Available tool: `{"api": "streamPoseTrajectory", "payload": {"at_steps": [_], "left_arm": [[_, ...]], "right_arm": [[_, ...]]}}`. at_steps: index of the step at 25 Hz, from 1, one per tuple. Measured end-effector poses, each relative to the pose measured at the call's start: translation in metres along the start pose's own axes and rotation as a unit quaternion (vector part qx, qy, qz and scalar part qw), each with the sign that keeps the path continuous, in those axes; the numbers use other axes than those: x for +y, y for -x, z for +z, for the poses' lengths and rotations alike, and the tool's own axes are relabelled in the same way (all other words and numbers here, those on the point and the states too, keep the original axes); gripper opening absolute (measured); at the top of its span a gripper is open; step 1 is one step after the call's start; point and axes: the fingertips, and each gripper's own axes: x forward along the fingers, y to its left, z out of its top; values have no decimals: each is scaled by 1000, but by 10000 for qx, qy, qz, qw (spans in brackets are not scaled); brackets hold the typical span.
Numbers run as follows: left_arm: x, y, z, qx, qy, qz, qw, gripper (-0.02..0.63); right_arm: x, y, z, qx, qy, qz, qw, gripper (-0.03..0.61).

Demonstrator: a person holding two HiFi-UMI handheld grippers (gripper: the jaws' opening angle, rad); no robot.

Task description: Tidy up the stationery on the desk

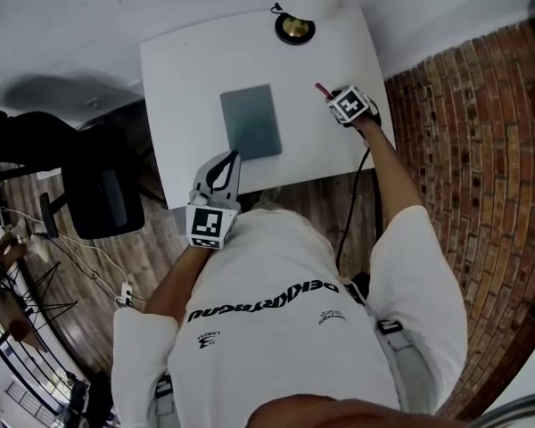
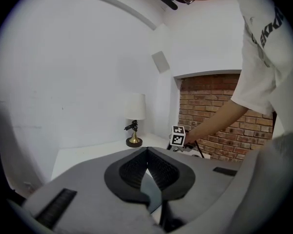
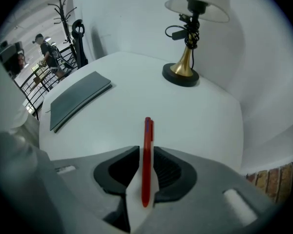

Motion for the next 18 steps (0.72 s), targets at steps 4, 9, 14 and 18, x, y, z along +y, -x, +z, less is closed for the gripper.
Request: {"api": "streamPoseTrajectory", "payload": {"at_steps": [4,9,14,18], "left_arm": [[7,2,-3,33,145,159,9998,-2],[15,5,-1,27,256,277,9993,-2],[23,12,3,-69,199,423,9989,-2],[28,19,6,-192,211,517,9983,-2]], "right_arm": [[-4,-5,-2,136,-97,88,9998,74],[-4,-8,-3,286,-202,185,9992,61],[1,-1,-4,321,-275,50,9991,49],[18,16,6,-115,-1016,187,9946,49]]}}
